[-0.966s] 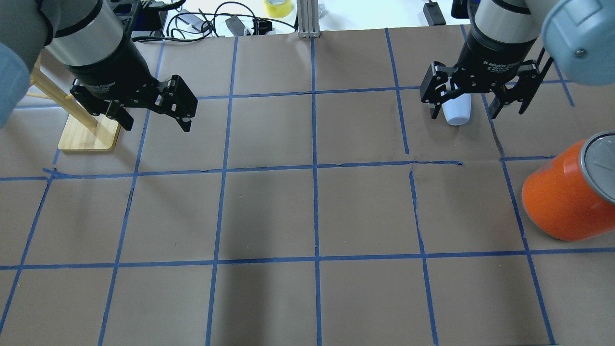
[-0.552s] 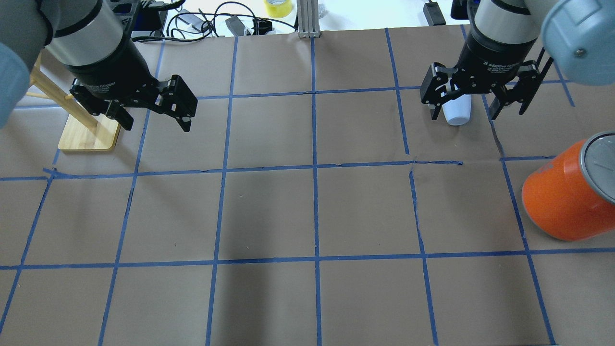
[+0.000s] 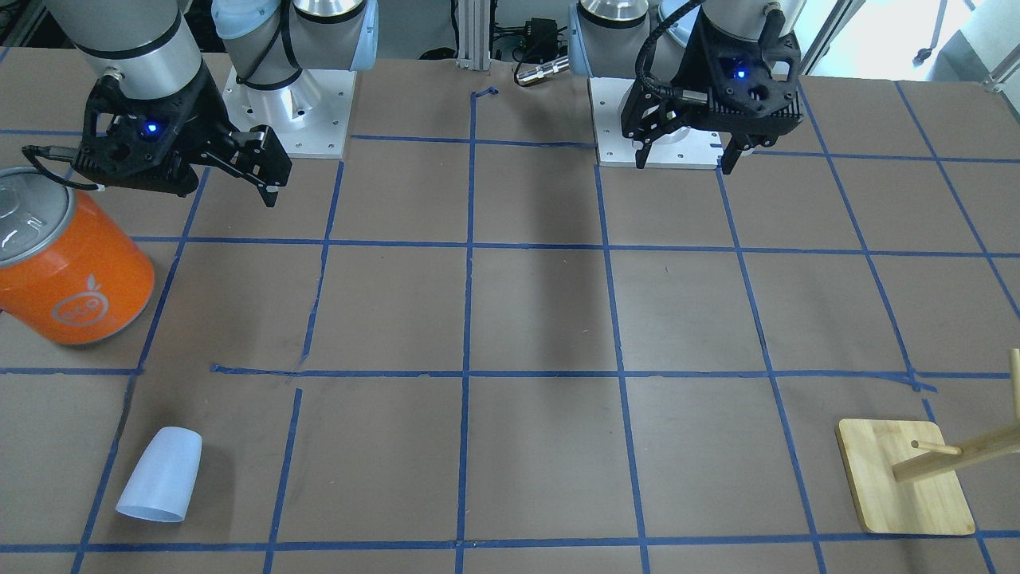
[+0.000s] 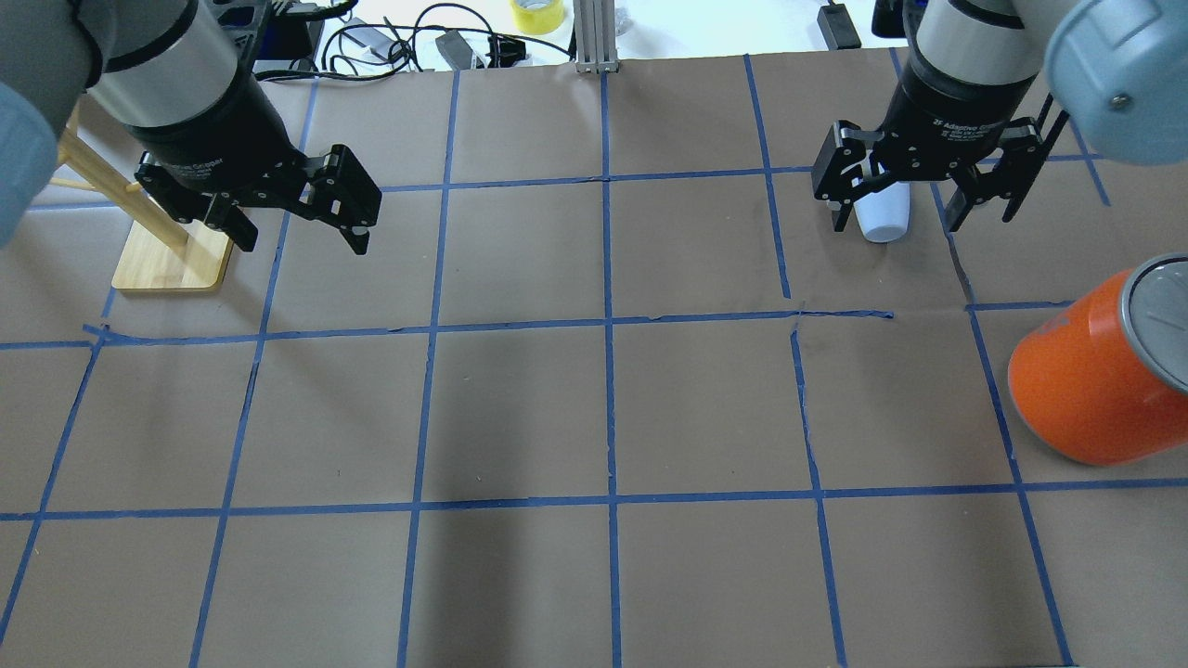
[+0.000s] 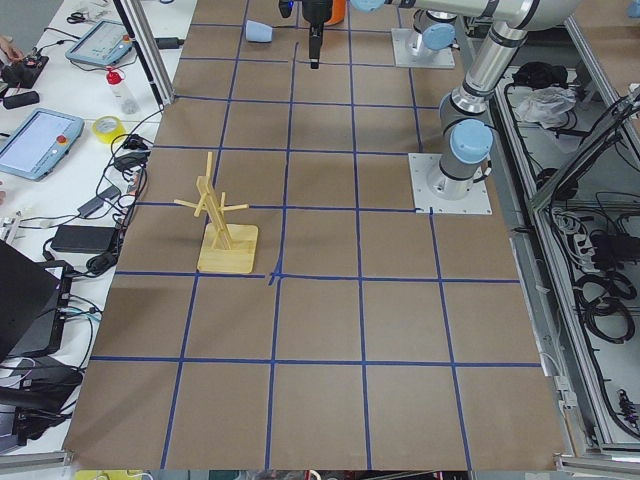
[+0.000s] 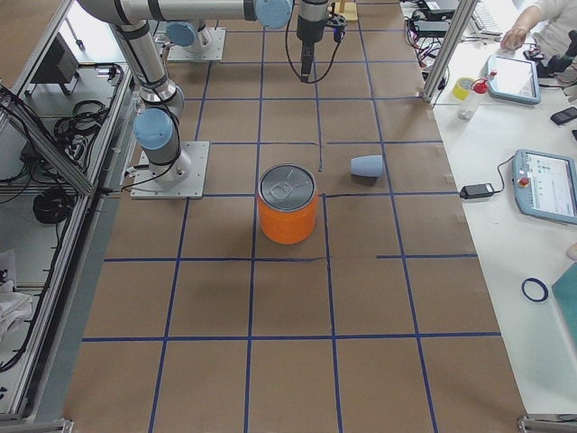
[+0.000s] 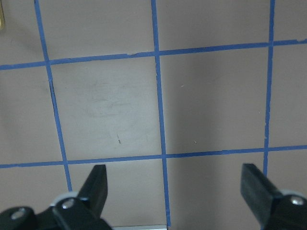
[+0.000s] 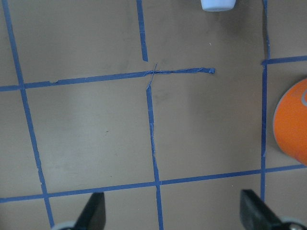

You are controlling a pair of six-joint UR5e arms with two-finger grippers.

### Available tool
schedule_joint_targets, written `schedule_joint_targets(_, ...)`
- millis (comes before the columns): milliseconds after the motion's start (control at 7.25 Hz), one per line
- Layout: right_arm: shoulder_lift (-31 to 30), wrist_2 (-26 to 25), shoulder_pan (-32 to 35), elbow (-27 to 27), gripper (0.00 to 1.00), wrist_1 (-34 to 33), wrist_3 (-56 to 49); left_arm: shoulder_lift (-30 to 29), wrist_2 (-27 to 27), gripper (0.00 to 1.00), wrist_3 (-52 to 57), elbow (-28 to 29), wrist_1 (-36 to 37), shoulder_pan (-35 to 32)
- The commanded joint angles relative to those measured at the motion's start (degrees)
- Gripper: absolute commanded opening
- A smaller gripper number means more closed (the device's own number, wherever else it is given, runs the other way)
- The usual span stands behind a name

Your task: Flip cup

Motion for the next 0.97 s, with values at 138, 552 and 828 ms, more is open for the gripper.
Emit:
schedule_joint_targets(138, 0.0, 0.6, 0.0, -0.1, 1.0, -0.5, 0.1, 0.0, 0.0, 1.0, 0.0, 0.0, 0.0, 0.0)
schedule_joint_targets(552, 0.7, -0.6, -1.3, 0.1, 1.0, -1.0, -0.8, 0.0, 0.0, 1.0, 0.0, 0.0, 0.0, 0.0)
schedule_joint_targets(828, 4.0, -2.8, -4.6, 0.1, 1.0, -5.0, -3.2, 0.0, 0.0, 1.0, 0.0, 0.0, 0.0, 0.0)
